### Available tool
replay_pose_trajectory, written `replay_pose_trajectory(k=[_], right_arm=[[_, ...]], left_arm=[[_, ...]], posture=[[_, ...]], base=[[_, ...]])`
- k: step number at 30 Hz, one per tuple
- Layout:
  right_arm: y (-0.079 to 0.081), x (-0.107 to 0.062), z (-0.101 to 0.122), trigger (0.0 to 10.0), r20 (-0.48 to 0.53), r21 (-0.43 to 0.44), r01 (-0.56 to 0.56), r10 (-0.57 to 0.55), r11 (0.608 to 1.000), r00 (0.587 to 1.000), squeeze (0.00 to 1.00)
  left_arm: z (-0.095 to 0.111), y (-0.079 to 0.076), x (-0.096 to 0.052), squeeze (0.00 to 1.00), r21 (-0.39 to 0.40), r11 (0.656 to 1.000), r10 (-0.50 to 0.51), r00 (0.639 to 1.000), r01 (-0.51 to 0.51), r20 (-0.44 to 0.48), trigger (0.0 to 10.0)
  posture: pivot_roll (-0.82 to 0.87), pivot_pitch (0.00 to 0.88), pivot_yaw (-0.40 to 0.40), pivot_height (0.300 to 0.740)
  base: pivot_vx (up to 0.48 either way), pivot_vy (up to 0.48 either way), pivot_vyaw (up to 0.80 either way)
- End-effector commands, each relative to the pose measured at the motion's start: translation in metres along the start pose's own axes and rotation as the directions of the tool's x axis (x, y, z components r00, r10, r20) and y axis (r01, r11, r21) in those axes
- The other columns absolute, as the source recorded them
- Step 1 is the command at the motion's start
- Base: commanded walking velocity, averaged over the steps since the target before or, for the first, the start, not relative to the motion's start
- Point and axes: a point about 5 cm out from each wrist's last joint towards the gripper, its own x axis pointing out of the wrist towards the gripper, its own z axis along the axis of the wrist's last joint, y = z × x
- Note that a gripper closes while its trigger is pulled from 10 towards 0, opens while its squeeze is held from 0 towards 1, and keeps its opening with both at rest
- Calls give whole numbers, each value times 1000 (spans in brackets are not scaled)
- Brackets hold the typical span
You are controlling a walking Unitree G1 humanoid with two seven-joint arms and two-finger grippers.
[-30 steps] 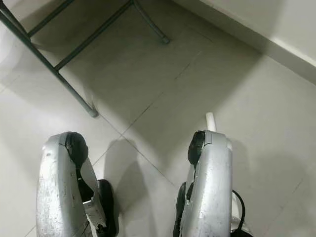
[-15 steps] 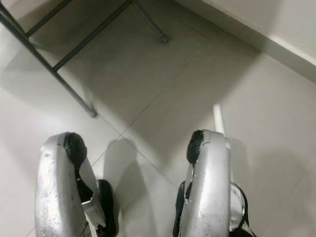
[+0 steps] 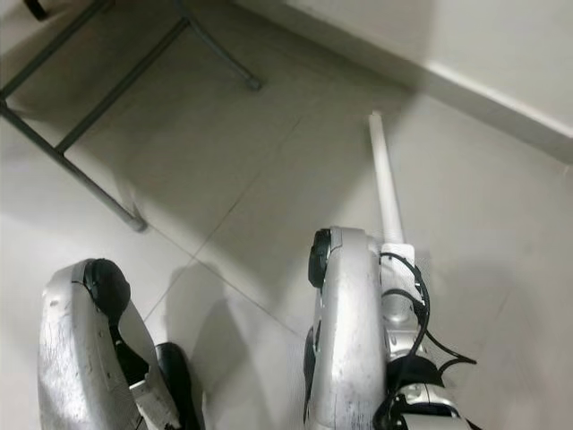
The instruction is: Building children table
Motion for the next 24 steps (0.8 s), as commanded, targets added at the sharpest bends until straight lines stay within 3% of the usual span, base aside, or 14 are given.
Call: replay_pose_trajectory(k=[1, 3, 7, 10, 16, 24], right_arm=[[25, -9, 7, 0, 51, 11, -68, 68, 998, 996, 0], [25, -9, 7, 0, 51, 11, -68, 68, 998, 996, 0], [29, -10, 32, 0, 157, -1, -81, 80, 997, 984, 0], [29, -10, 32, 0, 157, -1, -81, 80, 997, 984, 0], [27, -21, 59, 0, 297, -67, -156, 169, 985, 940, 0], [23, -21, 61, 0, 304, -97, -156, 178, 983, 936, 0]], left_arm=[[-13, -3, 5, 0, -28, 999, 21, 999, -22, -35, 10000], [-13, -3, 5, 0, -28, 999, 21, 999, -22, -35, 10000], [-18, -10, 20, 0, -75, 994, 77, 997, -76, 9, 10000], [-18, -10, 20, 0, -75, 994, 77, 997, -76, 9, 10000], [-28, -23, 41, 0, -155, 977, 154, 987, -144, 52, 10000], [-29, -27, 56, 0, -175, 972, 175, 981, -159, 80, 10000]], posture=[[86, 271, 35, 305], [86, 271, 35, 305], [47, 191, -13, 320], [47, 191, -13, 320], [-16, 87, -59, 340], [-32, 55, -55, 365]], base=[[0, 0, 0], [0, 0, 0], [0, 0, 0], [0, 0, 0], [0, 0, 0], [0, 0, 0]])
